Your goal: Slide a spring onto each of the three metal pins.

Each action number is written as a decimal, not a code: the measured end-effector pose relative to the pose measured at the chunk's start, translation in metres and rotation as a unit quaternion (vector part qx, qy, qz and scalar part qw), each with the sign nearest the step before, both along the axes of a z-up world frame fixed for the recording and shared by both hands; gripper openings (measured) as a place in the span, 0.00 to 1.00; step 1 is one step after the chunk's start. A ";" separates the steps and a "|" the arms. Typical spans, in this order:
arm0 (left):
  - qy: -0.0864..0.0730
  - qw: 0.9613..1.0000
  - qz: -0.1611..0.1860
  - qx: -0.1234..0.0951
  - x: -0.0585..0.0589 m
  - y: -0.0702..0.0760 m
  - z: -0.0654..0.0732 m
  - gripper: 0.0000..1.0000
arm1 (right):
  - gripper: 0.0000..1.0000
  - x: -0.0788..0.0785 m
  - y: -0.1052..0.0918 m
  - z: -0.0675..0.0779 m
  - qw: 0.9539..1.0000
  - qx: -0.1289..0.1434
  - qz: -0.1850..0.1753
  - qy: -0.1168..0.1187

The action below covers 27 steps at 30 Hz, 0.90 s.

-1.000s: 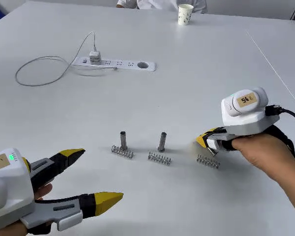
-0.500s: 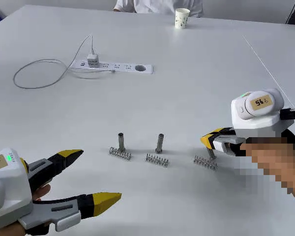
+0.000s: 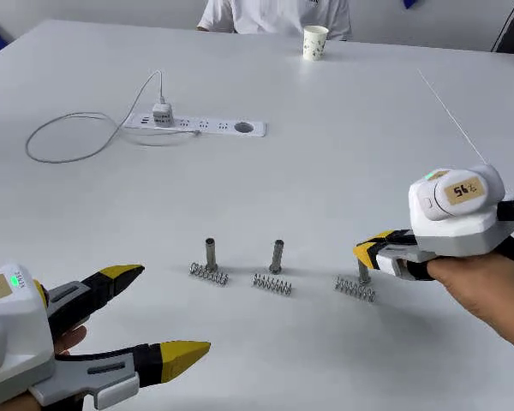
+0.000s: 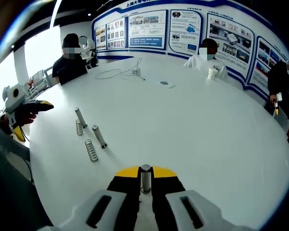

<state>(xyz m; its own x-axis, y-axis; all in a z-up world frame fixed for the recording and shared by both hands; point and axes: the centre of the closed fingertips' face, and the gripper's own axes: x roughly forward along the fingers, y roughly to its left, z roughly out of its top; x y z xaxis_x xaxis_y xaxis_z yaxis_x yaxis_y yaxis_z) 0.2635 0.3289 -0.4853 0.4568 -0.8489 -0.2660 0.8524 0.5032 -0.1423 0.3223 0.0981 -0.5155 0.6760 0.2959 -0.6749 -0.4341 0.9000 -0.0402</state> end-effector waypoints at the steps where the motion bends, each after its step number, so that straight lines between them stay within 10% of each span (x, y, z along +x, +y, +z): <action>1: 0.000 1.000 0.000 0.000 0.000 0.000 0.000 0.83 | 0.09 0.000 0.000 0.000 1.000 0.000 0.000 0.000; 27: -0.003 1.000 0.001 -0.001 -0.003 -0.002 0.002 0.83 | 0.10 -0.019 -0.008 0.001 0.999 -0.023 0.024 0.003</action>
